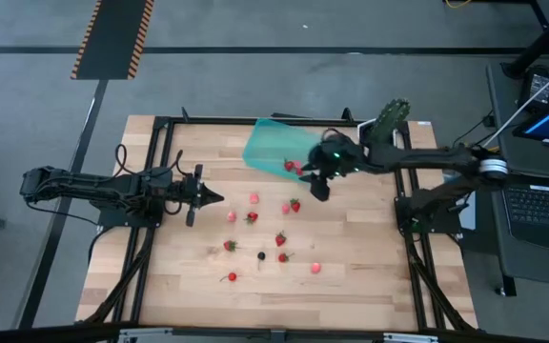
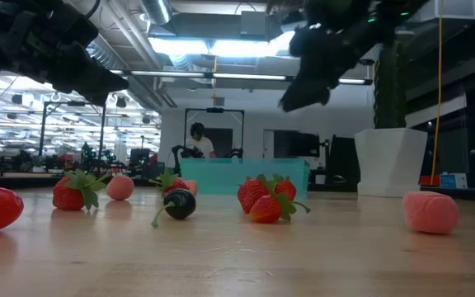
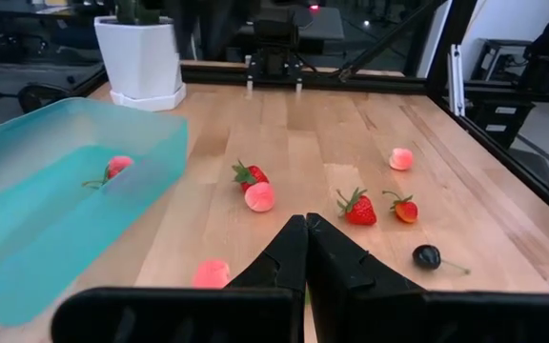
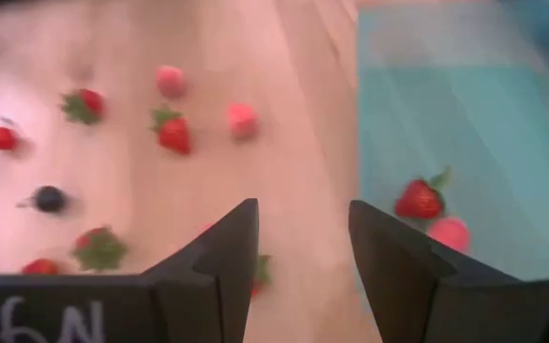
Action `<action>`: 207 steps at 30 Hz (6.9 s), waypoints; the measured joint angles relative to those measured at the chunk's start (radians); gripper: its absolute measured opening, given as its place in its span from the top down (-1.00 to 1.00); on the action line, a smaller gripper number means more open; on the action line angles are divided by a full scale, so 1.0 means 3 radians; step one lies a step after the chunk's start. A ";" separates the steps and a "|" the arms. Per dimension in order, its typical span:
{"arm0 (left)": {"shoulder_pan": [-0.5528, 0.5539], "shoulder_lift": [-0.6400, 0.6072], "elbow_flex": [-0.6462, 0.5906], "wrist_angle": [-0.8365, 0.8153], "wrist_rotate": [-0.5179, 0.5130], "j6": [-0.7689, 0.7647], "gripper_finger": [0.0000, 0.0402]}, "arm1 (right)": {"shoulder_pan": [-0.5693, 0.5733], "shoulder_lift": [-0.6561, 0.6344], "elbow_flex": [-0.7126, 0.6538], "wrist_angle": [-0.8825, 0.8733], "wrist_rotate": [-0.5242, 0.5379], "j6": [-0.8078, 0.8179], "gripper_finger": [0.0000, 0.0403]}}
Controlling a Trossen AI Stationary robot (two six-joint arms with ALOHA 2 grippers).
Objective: Pick and placing Produce into tupperware
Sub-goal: Put the pink peach into the light blue bin
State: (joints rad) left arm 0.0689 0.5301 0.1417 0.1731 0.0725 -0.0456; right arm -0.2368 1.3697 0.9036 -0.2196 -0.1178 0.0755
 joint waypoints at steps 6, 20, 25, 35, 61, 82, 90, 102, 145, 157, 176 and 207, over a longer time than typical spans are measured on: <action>0.0000 0.0000 0.0000 0.0011 -0.0001 0.0000 1.00 | 0.0380 -0.0636 -0.0736 0.0850 0.0158 -0.0037 0.17; 0.0000 0.0000 0.0000 0.0080 -0.0002 0.0000 1.00 | 0.0977 -0.1416 -0.1539 0.1434 0.0647 0.0246 0.17; 0.0000 0.0000 0.0000 0.0080 -0.0002 0.0000 1.00 | 0.1107 -0.1412 -0.1546 0.1367 0.0542 0.0596 0.17; 0.0000 0.0000 0.0000 0.0077 -0.0002 -0.0018 1.00 | 0.1135 -0.1403 -0.1546 0.1120 0.0072 0.1269 0.17; -0.0001 0.0000 0.0000 0.0059 -0.0003 -0.0050 1.00 | 0.1767 0.0304 0.0419 -0.1067 0.0191 0.0952 0.17; -0.0001 0.0000 0.0000 -0.0074 -0.0003 -0.0202 1.00 | 0.2208 0.0932 0.0679 -0.1374 0.0149 0.1480 0.32; -0.0003 0.0000 0.0000 -0.0074 -0.0003 -0.0278 1.00 | 0.2346 0.1229 0.0990 -0.1453 0.0149 0.1478 0.46; -0.0003 0.0000 0.0000 -0.0075 -0.0003 -0.0278 1.00 | 0.2330 0.1396 0.1012 -0.1489 0.0126 0.1727 0.34; 0.0000 0.0001 0.0000 -0.0079 -0.0002 -0.0253 1.00 | 0.2396 0.1606 0.1007 -0.1460 0.0300 0.1681 0.28; 0.0000 0.0000 0.0000 -0.0079 -0.0002 -0.0254 1.00 | 0.2440 0.1640 0.1007 -0.1420 0.0302 0.1742 0.28; 0.0000 0.0001 0.0000 -0.0079 -0.0002 -0.0254 1.00 | 0.2440 0.1775 0.1015 -0.1233 0.0302 0.1740 0.28; -0.0001 0.0001 0.0000 -0.0083 -0.0001 -0.0253 1.00 | 0.2404 0.2050 0.1012 -0.1137 0.0311 0.1566 0.52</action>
State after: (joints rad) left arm 0.0685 0.5304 0.1417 0.1482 0.0723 -0.1215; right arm 0.4843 1.9846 1.2072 -0.5607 -0.0246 0.5453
